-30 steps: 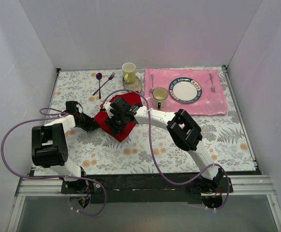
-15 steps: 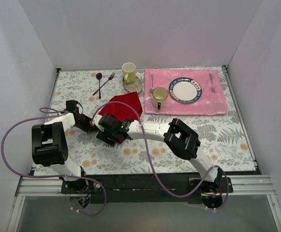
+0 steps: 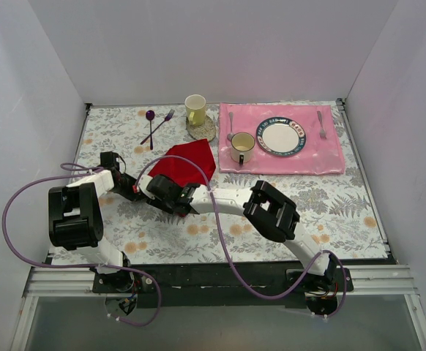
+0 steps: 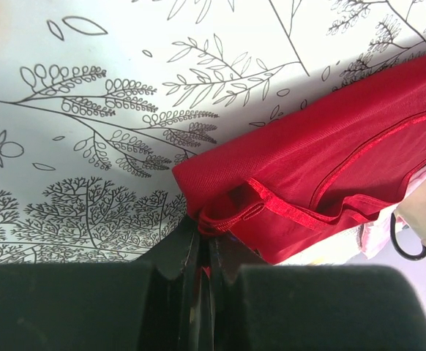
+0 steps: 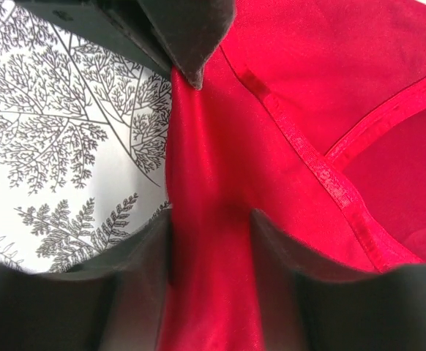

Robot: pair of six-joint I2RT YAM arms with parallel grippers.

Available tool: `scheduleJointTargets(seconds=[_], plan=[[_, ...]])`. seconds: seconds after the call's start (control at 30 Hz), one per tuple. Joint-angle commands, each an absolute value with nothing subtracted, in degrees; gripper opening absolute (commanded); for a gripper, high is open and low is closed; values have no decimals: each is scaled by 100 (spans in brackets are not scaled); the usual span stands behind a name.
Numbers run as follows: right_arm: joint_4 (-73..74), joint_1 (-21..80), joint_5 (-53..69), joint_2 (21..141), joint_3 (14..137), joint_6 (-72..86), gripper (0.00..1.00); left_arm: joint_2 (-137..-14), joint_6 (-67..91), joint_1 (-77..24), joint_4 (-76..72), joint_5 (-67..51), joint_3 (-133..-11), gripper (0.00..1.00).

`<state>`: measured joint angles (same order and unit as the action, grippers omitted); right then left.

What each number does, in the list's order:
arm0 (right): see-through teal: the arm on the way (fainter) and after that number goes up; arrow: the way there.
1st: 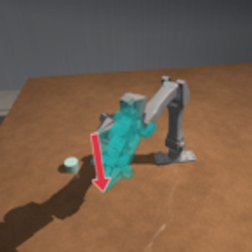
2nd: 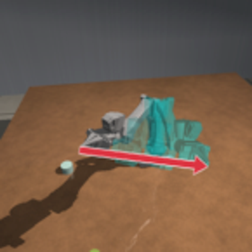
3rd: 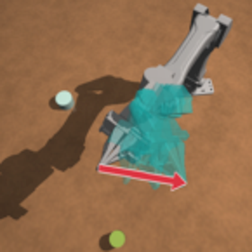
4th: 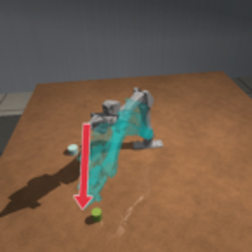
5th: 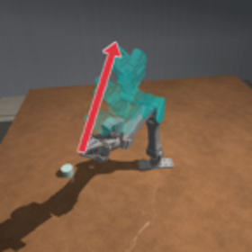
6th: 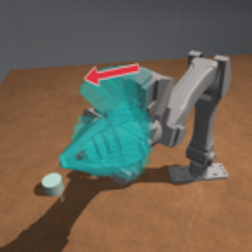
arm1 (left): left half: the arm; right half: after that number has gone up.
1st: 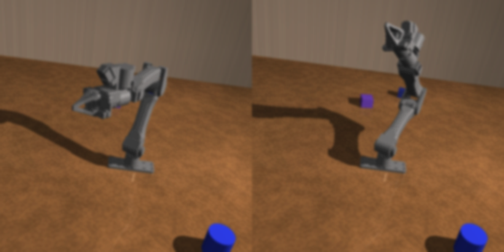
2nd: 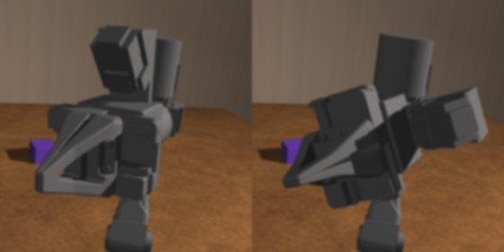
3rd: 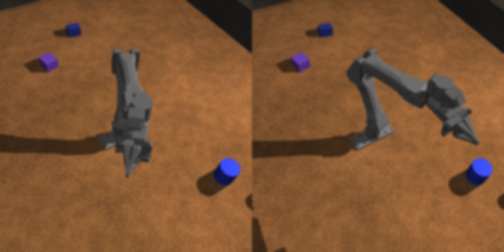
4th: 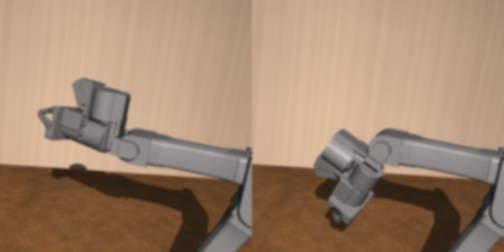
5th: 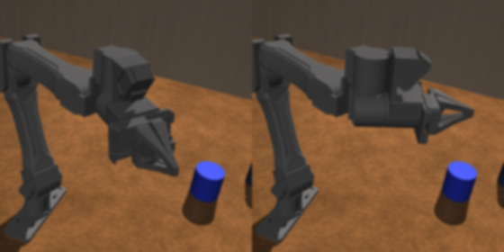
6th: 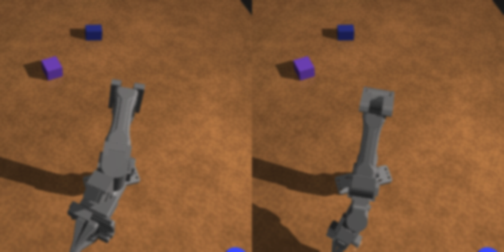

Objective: Fold the napkin, place the utensils inside, and roll it up
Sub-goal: Roll the napkin with the utensil

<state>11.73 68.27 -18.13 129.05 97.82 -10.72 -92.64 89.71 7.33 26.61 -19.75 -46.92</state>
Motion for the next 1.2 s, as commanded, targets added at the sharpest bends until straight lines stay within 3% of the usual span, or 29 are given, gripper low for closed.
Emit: scheduleJointTargets(seconds=[0.0,0.1,0.2,0.23,0.3,0.43,0.73,1.0,1.17], plan=[[1002,6812,-1758,13095,9923,-1178,43,-9150,8868,729,2786,-1978,-4878,0],[1125,6812,-1512,13140,10002,-1134,19,-9132,8868,721,2804,-1925,-4887,0],[1493,6733,-1108,13271,10307,-985,10,-9106,8824,721,2769,-1899,-4869,0],[1590,6715,-1003,13367,10379,-950,2,-9097,8781,721,2760,-1872,-4869,0],[1705,6627,-591,13377,10380,-766,1,-9036,8719,721,2716,-1767,-4860,2],[1512,6408,315,13184,10038,-336,1,-8747,8552,721,2646,-1530,-4843,23],[687,5512,2863,13253,9545,931,1,-7823,8201,729,2584,-1081,-4773,54],[-403,4878,4376,13500,8993,2212,1,-7225,8367,563,2505,-1678,-4298,57],[-1510,4641,4938,13631,8526,3145,1,-7119,8657,229,2277,-1942,-4026,51]])
